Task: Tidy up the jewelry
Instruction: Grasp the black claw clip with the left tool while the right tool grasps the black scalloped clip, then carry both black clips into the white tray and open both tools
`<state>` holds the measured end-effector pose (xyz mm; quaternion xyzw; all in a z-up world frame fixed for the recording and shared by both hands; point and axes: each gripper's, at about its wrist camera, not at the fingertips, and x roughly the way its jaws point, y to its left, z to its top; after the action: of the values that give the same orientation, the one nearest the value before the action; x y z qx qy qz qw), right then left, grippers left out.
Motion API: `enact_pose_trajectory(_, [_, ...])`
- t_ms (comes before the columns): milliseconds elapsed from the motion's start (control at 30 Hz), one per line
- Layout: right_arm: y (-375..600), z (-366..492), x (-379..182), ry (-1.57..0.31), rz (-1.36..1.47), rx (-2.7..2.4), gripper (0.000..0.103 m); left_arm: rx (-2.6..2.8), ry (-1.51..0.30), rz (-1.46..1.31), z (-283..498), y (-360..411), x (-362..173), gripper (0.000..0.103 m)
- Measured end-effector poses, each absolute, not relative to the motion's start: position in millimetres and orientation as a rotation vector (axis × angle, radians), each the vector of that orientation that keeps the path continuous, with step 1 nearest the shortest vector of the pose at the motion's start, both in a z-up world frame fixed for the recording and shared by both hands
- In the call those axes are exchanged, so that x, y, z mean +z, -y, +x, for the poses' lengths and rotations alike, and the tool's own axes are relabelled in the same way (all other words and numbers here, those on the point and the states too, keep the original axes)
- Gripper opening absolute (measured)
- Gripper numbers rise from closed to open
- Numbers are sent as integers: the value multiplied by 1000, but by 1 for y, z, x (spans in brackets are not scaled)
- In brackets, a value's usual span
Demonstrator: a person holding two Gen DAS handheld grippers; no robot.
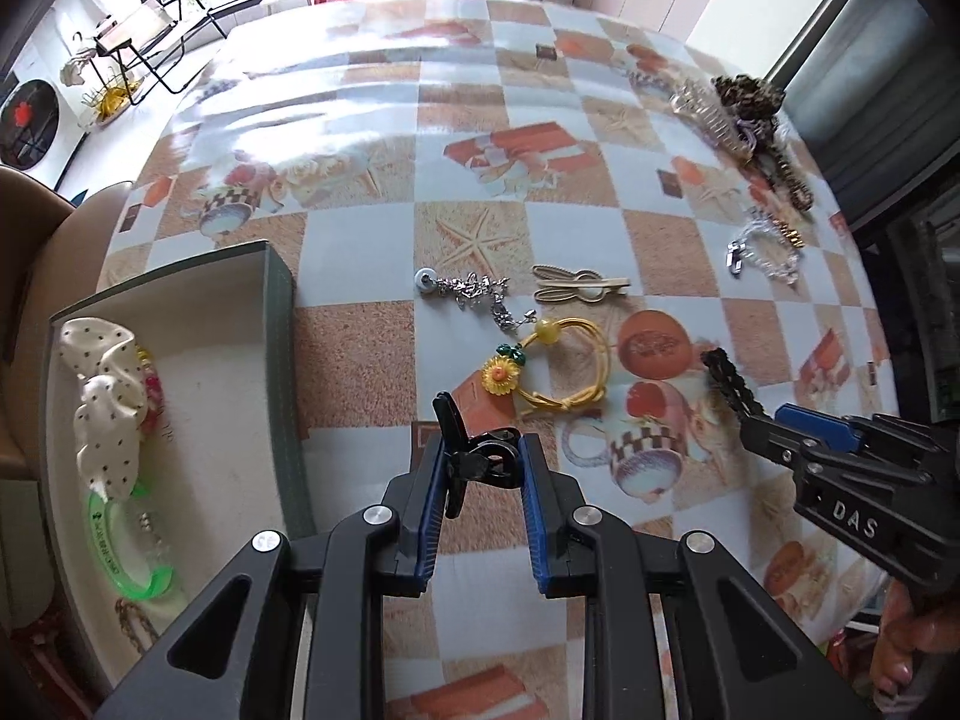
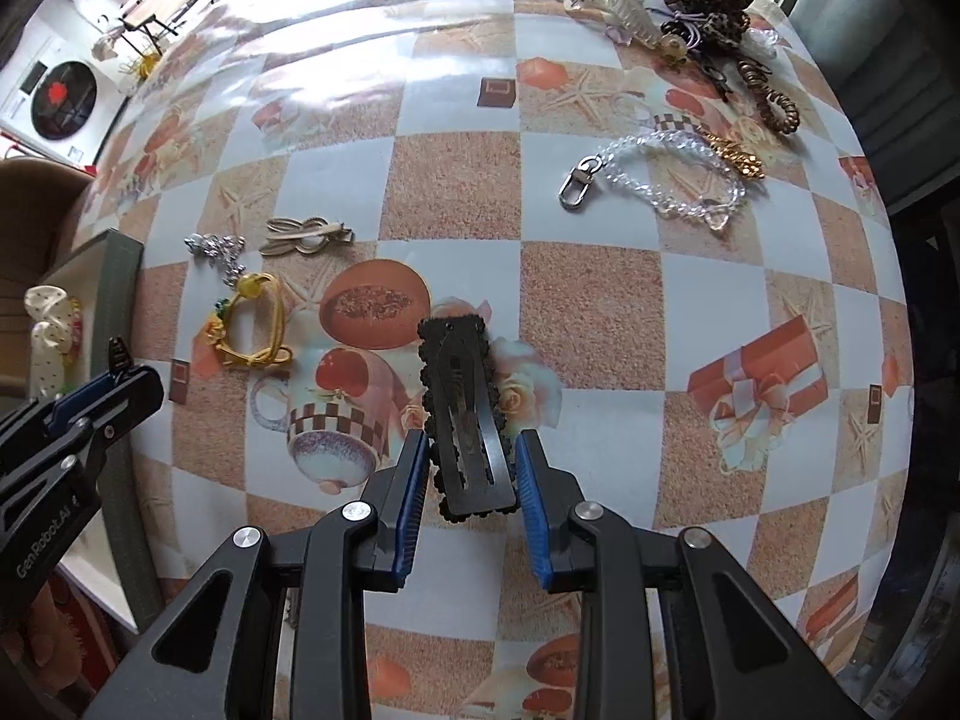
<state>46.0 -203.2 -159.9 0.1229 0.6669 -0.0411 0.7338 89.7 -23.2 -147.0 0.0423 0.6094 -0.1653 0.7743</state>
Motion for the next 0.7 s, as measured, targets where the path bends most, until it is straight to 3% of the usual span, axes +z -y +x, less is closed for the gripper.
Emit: enact_pose_trajectory(700, [161,45,-104,-1399,263,-1,32,-266,-1248,-26,47,-52,-103,27])
